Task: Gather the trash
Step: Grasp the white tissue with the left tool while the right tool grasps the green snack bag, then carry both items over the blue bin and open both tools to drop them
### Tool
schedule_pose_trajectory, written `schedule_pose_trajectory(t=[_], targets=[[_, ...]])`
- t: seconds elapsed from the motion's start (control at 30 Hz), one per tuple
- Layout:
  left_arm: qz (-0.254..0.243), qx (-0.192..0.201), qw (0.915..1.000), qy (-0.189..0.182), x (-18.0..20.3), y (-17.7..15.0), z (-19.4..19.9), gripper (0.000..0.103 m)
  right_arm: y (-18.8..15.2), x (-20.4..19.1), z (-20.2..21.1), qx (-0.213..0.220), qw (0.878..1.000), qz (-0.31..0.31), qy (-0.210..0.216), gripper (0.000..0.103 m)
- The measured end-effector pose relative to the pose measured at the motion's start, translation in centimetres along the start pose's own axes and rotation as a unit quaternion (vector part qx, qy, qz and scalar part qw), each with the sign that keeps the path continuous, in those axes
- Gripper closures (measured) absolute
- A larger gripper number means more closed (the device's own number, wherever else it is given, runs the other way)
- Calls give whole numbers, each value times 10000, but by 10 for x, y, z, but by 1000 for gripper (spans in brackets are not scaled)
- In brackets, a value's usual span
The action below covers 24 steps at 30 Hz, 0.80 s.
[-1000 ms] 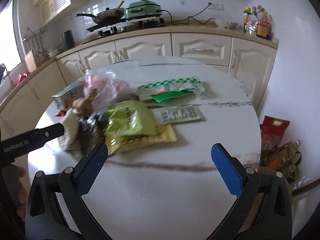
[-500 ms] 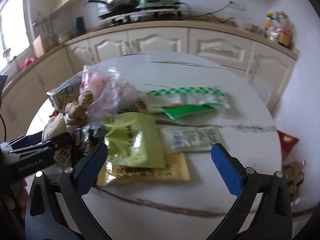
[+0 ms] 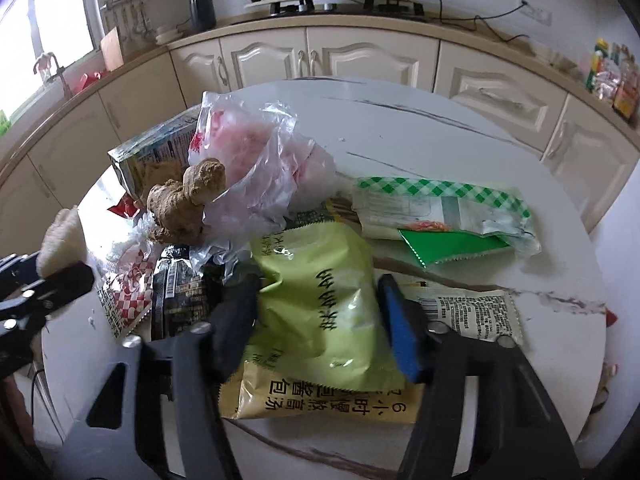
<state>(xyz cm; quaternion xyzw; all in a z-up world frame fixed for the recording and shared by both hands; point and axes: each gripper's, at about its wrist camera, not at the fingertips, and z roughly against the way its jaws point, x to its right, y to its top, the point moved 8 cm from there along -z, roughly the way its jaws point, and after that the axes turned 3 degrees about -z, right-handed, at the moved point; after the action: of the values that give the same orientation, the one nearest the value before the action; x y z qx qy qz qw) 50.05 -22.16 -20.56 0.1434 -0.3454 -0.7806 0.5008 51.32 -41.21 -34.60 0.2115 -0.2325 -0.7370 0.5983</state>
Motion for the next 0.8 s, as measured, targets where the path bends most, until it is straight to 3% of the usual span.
schedule_pose_trajectory(t=[0.03, 0.2, 0.5, 0.63, 0.8], targets=[[-25, 16, 10000, -19, 0, -2, 5, 57, -1, 1, 1, -5, 10000, 26, -4, 51], [-66, 166, 9997, -136, -2, -3, 39, 57, -4, 4, 11, 124, 9999, 95, -37, 76], [104, 552, 9980, -281, -46, -10, 100, 57, 7, 4, 78, 866, 9954, -251, -309, 77], [242, 701, 9972, -5, -96, -22, 132, 57, 24, -57, 114, 1258, 9919, 99, 143, 77], [476, 502, 9955, 644, -181, -56, 156, 57, 31, -196, 126, 1450, 9775, 820, 1295, 77]])
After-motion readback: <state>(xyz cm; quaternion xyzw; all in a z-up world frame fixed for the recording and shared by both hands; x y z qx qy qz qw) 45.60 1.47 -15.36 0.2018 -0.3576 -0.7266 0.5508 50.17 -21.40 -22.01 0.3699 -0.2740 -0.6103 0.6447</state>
